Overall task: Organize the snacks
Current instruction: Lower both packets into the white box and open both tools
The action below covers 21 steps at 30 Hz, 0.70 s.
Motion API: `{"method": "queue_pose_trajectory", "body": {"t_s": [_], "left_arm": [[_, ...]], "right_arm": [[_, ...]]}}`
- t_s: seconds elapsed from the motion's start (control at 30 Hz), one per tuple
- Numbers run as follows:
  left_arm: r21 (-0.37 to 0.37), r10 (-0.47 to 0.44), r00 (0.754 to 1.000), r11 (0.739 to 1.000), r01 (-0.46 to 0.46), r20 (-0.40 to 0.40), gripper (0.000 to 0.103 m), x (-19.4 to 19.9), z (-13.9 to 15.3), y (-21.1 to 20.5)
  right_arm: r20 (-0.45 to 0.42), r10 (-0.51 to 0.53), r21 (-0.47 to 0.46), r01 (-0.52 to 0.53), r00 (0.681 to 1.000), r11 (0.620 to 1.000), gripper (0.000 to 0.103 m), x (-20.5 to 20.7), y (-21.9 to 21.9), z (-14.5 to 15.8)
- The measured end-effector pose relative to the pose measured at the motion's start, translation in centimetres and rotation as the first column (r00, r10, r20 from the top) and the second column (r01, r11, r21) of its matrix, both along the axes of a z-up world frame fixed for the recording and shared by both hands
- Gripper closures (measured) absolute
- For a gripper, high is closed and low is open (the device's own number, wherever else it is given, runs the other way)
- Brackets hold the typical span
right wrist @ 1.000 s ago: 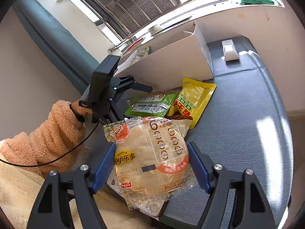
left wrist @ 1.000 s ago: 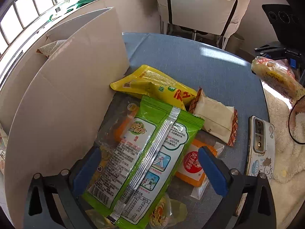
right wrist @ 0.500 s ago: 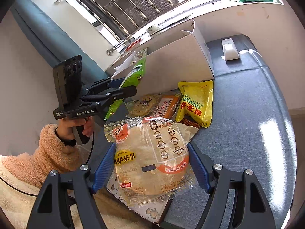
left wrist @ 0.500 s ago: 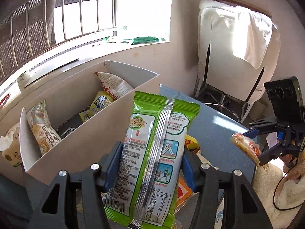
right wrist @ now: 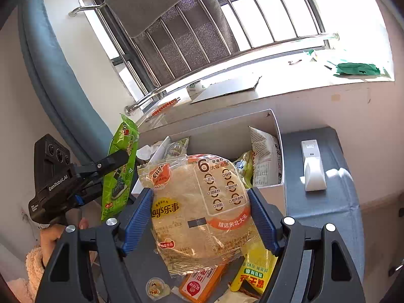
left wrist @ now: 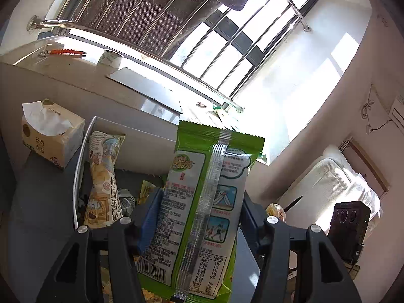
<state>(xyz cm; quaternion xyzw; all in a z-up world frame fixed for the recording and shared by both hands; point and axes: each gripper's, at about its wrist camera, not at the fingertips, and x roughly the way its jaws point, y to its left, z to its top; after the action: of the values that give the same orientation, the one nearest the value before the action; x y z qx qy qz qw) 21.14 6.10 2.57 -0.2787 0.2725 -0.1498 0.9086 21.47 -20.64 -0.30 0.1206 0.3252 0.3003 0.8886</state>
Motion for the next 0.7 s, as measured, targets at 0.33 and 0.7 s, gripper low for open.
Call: {"method": "queue_pose_trajectory", "body": {"t_s": [0.33,0.7], "left_arm": [[0.026,0.083,0.984,0.996,-0.08,-0.159,0.0,9.6,-1.7,0.8],[0.096,0.065,0.991,0.994,-0.054,-0.117,0.0,4.2,-1.7,1.9]], "right_arm": [[-0.059,-0.075,-0.092,0.069,0.995,0.993,0.003,10.6,4.6,-0.1],[0.002,-0.098,-0.133,0.098,0.995,0.986,0.0,7.9,2.6,0.9]]}}
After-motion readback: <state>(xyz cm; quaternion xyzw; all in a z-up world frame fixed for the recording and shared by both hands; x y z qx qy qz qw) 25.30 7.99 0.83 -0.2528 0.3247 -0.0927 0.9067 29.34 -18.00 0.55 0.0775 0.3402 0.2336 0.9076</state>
